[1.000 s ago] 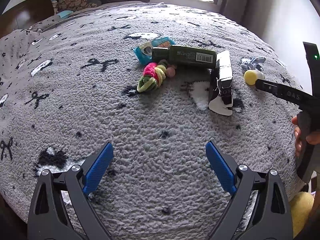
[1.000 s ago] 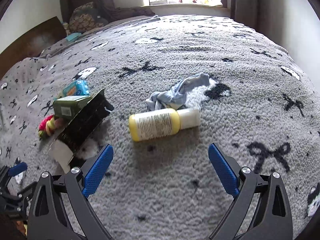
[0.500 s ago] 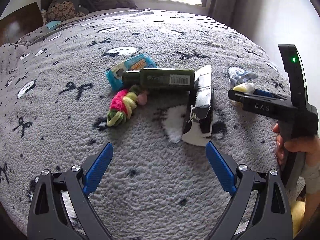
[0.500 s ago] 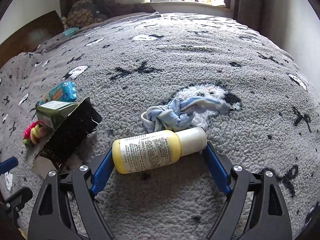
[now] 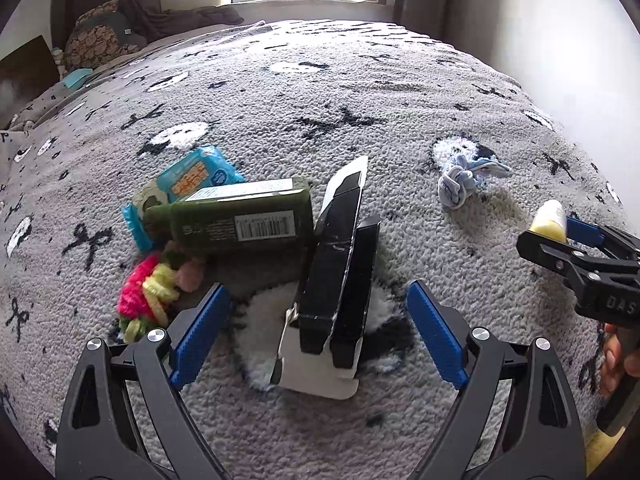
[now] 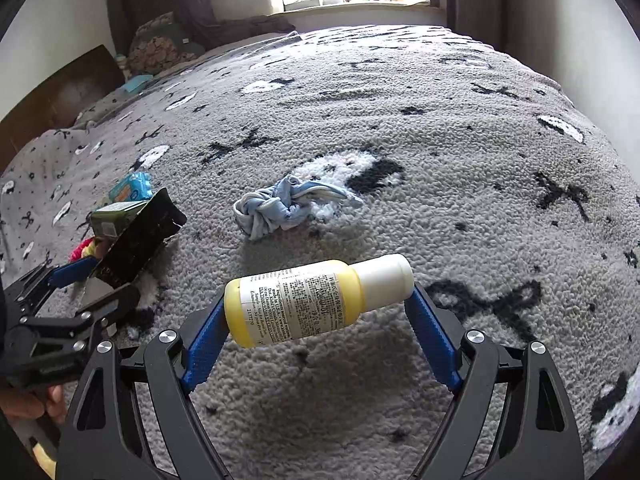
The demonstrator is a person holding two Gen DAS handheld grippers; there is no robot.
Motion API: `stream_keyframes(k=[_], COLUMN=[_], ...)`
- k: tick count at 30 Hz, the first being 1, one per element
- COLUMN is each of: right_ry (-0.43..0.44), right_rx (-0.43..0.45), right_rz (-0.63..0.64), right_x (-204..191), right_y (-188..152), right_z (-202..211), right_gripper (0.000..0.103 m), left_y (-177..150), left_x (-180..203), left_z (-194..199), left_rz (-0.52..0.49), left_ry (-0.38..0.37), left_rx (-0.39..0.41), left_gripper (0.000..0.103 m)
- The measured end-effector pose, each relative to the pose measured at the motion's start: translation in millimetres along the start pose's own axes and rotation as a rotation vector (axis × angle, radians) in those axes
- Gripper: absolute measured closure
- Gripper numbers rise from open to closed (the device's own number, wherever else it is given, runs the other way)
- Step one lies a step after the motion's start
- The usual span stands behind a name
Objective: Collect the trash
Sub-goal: 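Grasp the black cardboard box with the left gripper while the right grasps the yellow bottle, then carry the black box and yellow bottle down beside the bed to the bin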
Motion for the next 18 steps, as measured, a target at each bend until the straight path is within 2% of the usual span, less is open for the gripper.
stream_keyframes(k=[2,4,6,8,10,18], right_ry=[0.007,0.009,0.008,0.001,-0.009,-0.011], right_rx=[0.011,0.023,0.031,0.035,0.034,0.034], right_rz=[-0.012,-0.021,-0.017,-0.003,0.013,0.056], right_x=[3,6,8,8,7,-1], right_y=[-2,-3,-4,-6,-8,-19], right_z=[6,14,19,23,24,37], right_gripper=[0.018,0.018,0.018,0.018,0.018,0.018], left_y=[1,-2,-4,-4,-3,-18], left_x=[4,8,8,10,11,9], left_z=[-9,-19,-25,-24,-18,7], left_rz=[-0.003,-0.005,-0.014,-0.026,-0.034,-0.072], left_ry=[-0.01,-0.013,0.002,0.01,0.013,0.014], left_rx=[-0.024,-0.057,-0.063,-0.055,-0.046,-0.027], left_gripper=[0.024,0.033,0.037,0.045,0.068,0.074])
Point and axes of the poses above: each gripper's, at about its wrist camera, not at the fingertips, and z roughly against the way its jaws point, x to its right, y to its top, the point moved 10 cm from there along -z, roughly the way its jaws point, and after that the axes turned 7 degrees about z, right-handed, at the moved point
